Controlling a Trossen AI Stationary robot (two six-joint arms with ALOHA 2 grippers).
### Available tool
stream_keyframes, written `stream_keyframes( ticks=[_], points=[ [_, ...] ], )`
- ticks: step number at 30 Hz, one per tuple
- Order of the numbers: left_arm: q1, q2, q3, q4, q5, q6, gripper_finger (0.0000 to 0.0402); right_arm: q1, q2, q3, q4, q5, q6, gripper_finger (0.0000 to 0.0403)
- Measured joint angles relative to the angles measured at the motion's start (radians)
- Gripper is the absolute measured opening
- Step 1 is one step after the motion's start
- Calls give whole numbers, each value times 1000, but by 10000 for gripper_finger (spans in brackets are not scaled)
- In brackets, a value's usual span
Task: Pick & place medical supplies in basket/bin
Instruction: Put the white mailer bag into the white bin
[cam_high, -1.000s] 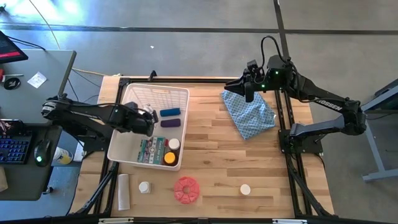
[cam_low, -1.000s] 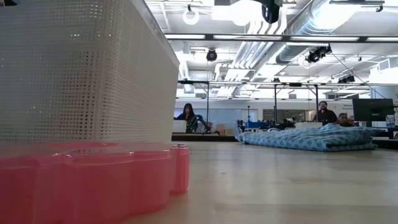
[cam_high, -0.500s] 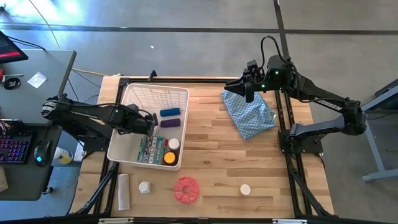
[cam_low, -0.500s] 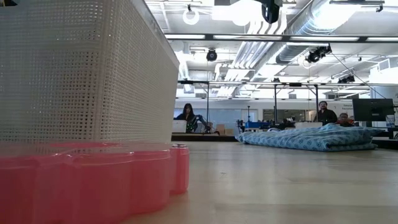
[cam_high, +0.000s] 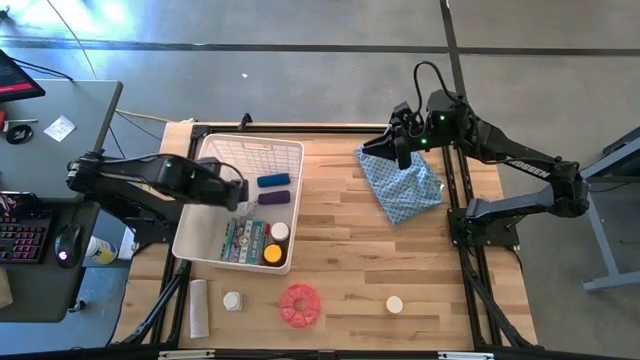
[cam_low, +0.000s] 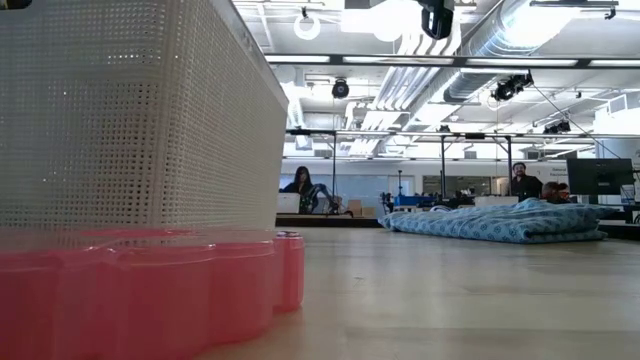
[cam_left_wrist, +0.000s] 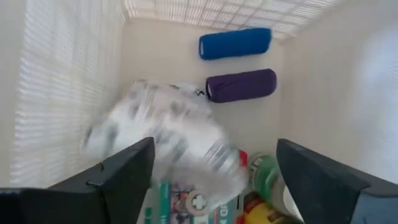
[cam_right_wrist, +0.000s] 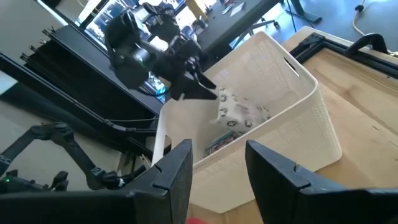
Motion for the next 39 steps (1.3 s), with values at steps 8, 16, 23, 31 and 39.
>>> stream_keyframes(
  ticks=[8, 16, 23, 31, 39],
  points=[
    [0, 0, 140, -44, -107, 296, 327, 0, 0, 0, 2, 42, -1, 139],
    [0, 6, 148, -7, 44, 676, 273, 0, 0, 0, 10, 110, 2, 139],
    [0, 55, 148, -14, 341, 887, 210, 0, 0, 0, 10, 133, 28, 139],
    [0, 179, 81, -24, 503, 1082, 122, 9, 0, 0, 9, 204, 29, 139],
    [0, 221, -100, -17, 515, 1200, 22, 9, 0, 0, 9, 207, 28, 139]
  ],
)
